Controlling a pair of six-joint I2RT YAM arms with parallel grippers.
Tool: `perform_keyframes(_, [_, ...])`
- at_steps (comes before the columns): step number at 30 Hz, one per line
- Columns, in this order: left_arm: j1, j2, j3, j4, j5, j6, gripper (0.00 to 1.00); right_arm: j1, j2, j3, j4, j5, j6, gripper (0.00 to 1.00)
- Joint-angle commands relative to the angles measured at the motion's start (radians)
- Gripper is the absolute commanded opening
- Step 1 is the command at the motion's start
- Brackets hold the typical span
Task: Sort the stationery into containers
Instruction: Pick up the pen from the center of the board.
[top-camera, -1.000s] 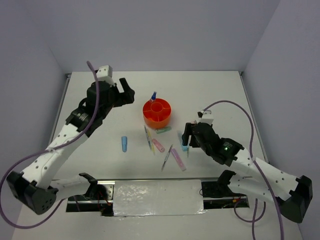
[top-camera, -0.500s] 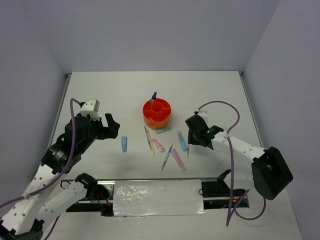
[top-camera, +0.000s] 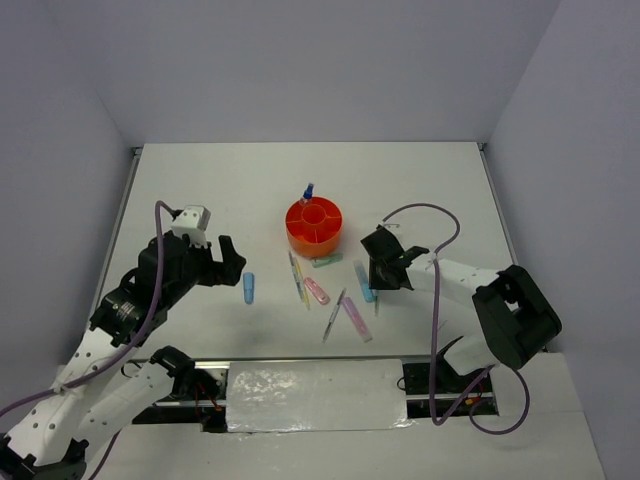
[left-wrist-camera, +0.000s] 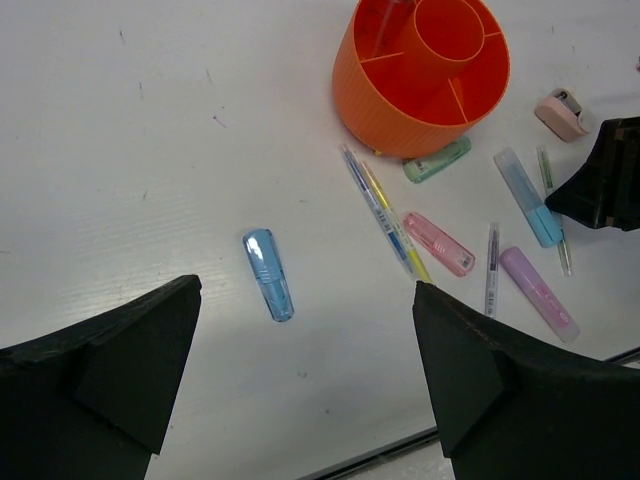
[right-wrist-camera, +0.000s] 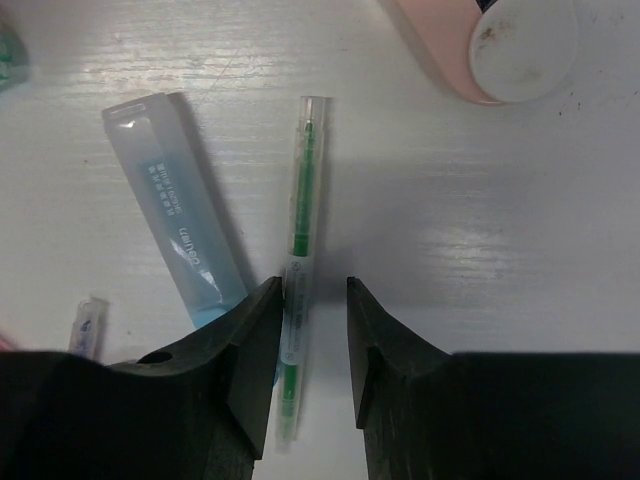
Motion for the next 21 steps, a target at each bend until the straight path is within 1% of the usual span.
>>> perform_keyframes(1, [-0.004,-0.023,0.002,0.046,0.012,0.027,0.99,-0.011,0.038,0.041,0.029,-0.003,-0.008,0.37])
perform_keyframes(4, [-0.004,-0.035,-0.001,0.047,0.009,0.025,0.99,-0.011,0.033,0.036,0.021,-0.003,0.001,0.37])
perform_keyframes(6, [-0.004,-0.034,-0.001,0.046,0.010,0.027,0.99,-0.011,0.035,0.024,0.025,-0.037,0.004,0.36])
perform_keyframes(9, [-0.004,-0.032,0.001,0.046,0.013,0.025,0.99,-0.011,0.062,0.010,0.025,-0.057,0.021,0.22])
perform_keyframes(10, [-0.004,-0.032,0.001,0.046,0.012,0.025,0.99,-0.011,0.064,0.007,0.025,-0.060,0.024,0.12])
perform_keyframes(11, [-0.004,-0.031,0.001,0.047,0.015,0.025,0.99,-0.011,0.064,0.003,0.019,-0.059,0.031,0.07])
perform_keyframes(14, [-0.004,-0.020,0.002,0.047,0.016,0.007,0.99,-0.009,0.026,-0.002,0.001,-0.040,0.051,0.05])
perform_keyframes(16, [-0.004,-0.006,0.011,0.047,0.030,-0.022,0.99,-0.007,-0.035,0.007,-0.022,-0.007,0.057,0.02])
perform_keyframes(18, [-0.004,0.022,0.012,0.075,0.111,-0.048,0.99,0.000,-0.112,0.036,-0.071,0.026,0.048,0.00])
perform_keyframes(19, [-0.004,0.026,0.002,0.101,0.148,-0.070,0.99,0.025,-0.140,0.050,-0.088,0.041,0.032,0.00])
perform_keyframes(20, [-0.004,0.034,-0.008,0.183,0.245,-0.118,0.99,0.038,-0.199,0.073,-0.106,0.061,0.021,0.00])
perform_keyframes(21, [-0.004,0.037,-0.042,0.240,0.298,-0.148,0.99,0.057,-0.232,0.084,-0.111,0.066,0.013,0.00])
